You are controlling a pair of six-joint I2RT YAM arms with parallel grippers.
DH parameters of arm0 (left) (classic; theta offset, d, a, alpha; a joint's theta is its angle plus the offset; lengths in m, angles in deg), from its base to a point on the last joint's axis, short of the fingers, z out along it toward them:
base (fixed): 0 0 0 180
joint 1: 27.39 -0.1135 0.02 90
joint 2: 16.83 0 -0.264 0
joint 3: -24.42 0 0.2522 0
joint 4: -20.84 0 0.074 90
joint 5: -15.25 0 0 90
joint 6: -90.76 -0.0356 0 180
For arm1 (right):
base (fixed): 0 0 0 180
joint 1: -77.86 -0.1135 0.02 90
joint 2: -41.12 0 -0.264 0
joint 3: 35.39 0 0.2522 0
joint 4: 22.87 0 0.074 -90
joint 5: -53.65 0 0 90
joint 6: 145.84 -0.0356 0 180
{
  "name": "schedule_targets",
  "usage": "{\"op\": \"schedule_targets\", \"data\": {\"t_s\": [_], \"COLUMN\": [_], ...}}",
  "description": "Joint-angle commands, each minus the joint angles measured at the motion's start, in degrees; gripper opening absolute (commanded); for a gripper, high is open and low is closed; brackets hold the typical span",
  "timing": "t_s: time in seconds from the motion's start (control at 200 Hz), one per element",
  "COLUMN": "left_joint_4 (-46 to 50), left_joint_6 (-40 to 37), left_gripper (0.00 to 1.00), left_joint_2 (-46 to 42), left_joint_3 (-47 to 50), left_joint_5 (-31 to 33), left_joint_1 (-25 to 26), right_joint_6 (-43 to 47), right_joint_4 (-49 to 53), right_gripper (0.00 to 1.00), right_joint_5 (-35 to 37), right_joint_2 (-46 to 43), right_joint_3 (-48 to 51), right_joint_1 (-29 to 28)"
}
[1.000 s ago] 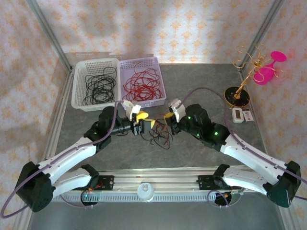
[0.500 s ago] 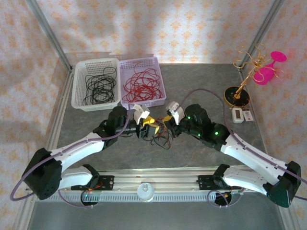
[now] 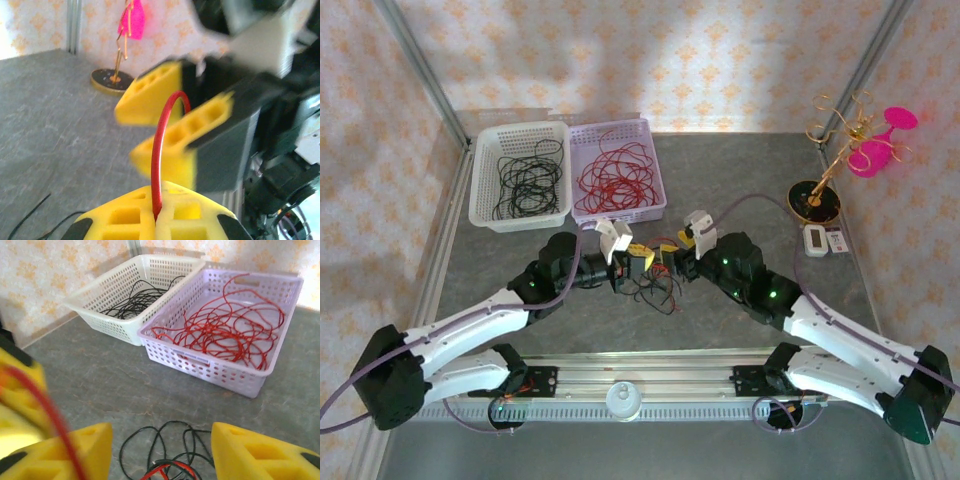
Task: Untangle the cables
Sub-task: Untie the cable.
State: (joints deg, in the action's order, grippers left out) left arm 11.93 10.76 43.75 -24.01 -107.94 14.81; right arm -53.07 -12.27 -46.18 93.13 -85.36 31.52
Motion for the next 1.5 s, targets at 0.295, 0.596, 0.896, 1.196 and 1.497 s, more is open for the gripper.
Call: {"op": "schedule_targets", "data": {"t_s": [0.295,0.596,0.896,1.196,1.497], "left_joint_4": [5.5,10.3,15.8,17.3,19.9], "left_joint_6": [1.7,4.1,5.8,7.9,7.8], "left_gripper": [0.0,0.0,0.0,0.0,0.0], "left_joint_2": [-2.6,-6.2,-9.4,-11.7,-12.5], "left_joint_3": [-6.8,-10.2,-14.5,-18.5,-23.7], "left_joint_5": [6.2,8.0,8.9,8.6,9.8], "left_joint_1": [6.6,8.6,8.7,8.8,8.8], "right_joint_6": [-10.1,-11.0,-9.6,-13.0,-17.3], "right_joint_4": [-25.8,-32.6,-35.6,-38.6,-43.8], "right_gripper": [0.5,0.48,0.47,0.42,0.46], "right_joint_5": [7.3,14.7,15.8,18.6,18.1], "right_joint_2": [5.4,8.0,10.7,15.1,19.5], "right_joint_3": [9.8,13.4,15.6,17.4,21.6], "right_joint_1": [-0.1,-0.1,-0.1,0.2,1.4]}}
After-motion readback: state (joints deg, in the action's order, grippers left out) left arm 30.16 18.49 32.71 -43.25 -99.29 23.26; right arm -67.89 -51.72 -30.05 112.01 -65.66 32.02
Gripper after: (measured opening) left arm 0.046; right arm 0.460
